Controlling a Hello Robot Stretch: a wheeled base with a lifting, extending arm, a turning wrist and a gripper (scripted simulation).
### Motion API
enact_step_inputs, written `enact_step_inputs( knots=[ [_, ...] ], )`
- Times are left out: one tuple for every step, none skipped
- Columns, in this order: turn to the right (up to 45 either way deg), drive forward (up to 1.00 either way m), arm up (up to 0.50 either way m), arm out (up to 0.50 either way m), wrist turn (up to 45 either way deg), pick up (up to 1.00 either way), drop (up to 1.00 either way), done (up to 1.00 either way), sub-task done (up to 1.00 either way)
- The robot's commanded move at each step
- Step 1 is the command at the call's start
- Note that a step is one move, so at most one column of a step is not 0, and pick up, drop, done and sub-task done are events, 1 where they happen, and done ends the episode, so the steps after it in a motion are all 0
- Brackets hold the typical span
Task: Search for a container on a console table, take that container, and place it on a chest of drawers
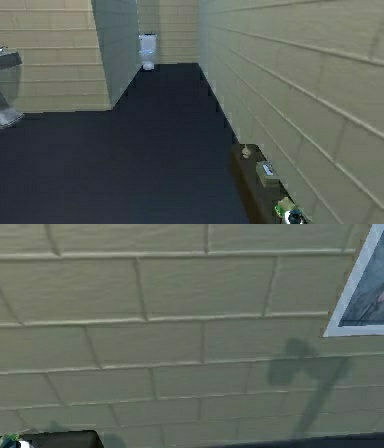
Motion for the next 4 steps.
enact_step_inputs(
  knots=[
    [0.0,1.00,0.00,0.00,0.0,0.00,0.00,0.00,0.00],
    [18.0,0.00,0.00,0.00,0.0,0.00,0.00,0.00,0.00],
    [0.0,0.05,0.00,0.00,0.0,0.00,0.00,0.00,0.00],
    [0.0,0.00,0.44,0.00,0.0,0.00,0.00,0.00,0.00]
  ],
)
